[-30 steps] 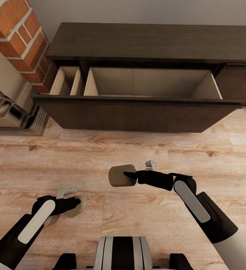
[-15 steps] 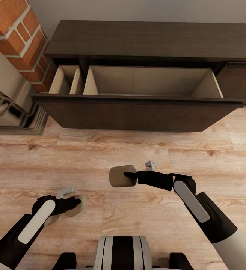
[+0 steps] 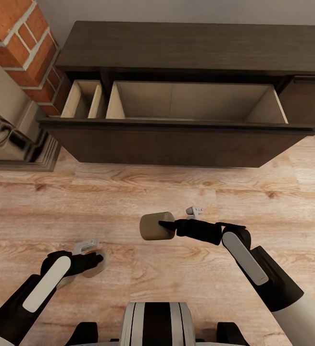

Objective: Place each of the two pumpkins and all three candles from the living room inside a cabinet in the living room (use any cabinet), then make sure every cabinet is closed, and position the cauldron so it is next to a table in the living room.

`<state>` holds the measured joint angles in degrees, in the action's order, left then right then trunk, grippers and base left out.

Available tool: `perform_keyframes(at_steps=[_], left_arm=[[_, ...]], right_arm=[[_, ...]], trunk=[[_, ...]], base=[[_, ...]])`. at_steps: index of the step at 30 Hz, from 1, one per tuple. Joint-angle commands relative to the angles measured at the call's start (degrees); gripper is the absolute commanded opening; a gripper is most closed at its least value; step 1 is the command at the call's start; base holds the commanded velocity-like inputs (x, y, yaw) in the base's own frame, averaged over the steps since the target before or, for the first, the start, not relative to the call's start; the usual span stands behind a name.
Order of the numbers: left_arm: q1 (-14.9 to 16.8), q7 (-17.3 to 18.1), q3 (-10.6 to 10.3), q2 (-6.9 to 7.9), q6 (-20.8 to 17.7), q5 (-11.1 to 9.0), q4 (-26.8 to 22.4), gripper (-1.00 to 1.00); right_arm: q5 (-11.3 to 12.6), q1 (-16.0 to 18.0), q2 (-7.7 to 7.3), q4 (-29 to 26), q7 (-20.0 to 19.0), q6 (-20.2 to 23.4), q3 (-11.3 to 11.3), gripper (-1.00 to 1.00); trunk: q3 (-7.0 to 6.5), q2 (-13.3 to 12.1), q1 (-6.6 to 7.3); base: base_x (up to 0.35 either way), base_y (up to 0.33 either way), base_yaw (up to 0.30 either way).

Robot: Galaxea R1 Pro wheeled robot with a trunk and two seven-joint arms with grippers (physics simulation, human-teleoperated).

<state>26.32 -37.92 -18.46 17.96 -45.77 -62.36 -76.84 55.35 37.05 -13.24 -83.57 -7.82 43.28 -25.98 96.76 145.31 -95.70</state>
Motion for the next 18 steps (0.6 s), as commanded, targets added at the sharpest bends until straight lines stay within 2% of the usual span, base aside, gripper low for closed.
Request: perform_keyframes(at_steps=[1,18], left_arm=[[0.0,-0.6,-0.1,0.05,0.0,-0.5,-0.1,-1.00],[0.0,-0.6,-0.2,0.05,0.0,-0.4,-0.1,-1.00]], right_arm=[[-0.1,0.0,-0.03,0.0,-0.2,0.1,0.0,-1.00],[-0.1,0.0,-0.03,0.5,-0.1,0.1,0.0,-1.00]], trunk=[[0.03,0.0,0.01],[0.03,0.0,0.01]], base=[[0.000,0.000,0.000],[0.000,0.000,0.000]])
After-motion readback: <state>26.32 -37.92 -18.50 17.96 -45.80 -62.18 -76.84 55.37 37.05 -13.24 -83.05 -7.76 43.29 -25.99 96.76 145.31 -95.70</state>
